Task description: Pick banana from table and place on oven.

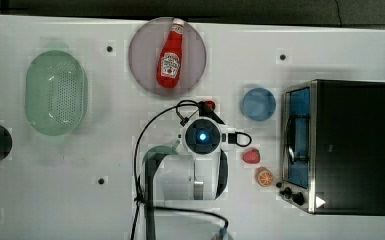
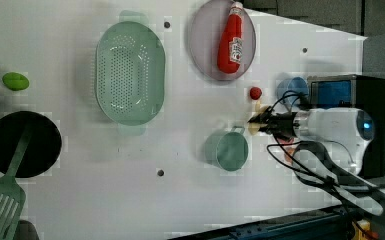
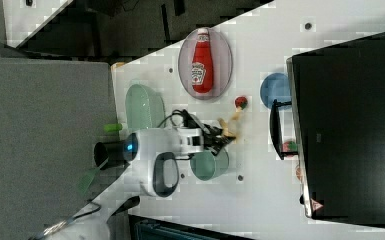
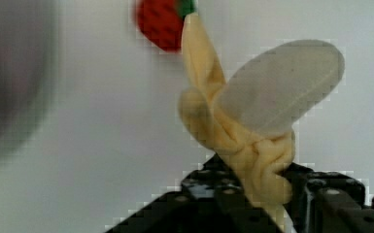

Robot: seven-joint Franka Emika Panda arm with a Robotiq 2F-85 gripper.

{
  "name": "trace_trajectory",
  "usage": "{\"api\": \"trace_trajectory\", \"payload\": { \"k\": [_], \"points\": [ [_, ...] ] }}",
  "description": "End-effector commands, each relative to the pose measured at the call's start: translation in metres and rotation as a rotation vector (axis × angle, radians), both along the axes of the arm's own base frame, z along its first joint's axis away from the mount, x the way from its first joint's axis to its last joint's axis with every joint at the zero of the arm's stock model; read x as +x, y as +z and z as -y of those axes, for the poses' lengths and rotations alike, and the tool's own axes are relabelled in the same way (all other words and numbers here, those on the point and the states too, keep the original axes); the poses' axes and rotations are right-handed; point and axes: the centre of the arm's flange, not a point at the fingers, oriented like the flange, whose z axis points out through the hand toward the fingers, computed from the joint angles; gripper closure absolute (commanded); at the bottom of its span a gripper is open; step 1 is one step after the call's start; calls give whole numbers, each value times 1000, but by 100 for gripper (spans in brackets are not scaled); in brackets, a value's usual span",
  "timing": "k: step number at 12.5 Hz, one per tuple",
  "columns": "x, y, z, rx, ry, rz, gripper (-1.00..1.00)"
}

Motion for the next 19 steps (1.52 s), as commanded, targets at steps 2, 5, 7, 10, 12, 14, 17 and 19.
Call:
{"api": "trace_trajectory", "payload": {
  "k": [2, 5, 7, 10, 12, 14, 17, 19],
  "points": [
    [17, 127, 7, -6, -47, 110, 47],
    [10, 228, 10, -10, -56, 90, 47],
    [3, 285, 13, -12, -68, 42, 47],
    [6, 343, 24, -11, -91, -6, 47],
    [14, 366, 43, -6, -125, 8, 47],
    [22, 375, 76, -2, -170, 26, 47],
    [21, 359, 142, 3, -175, 4, 47],
    [15, 342, 184, 4, -151, -25, 47]
  ]
}}
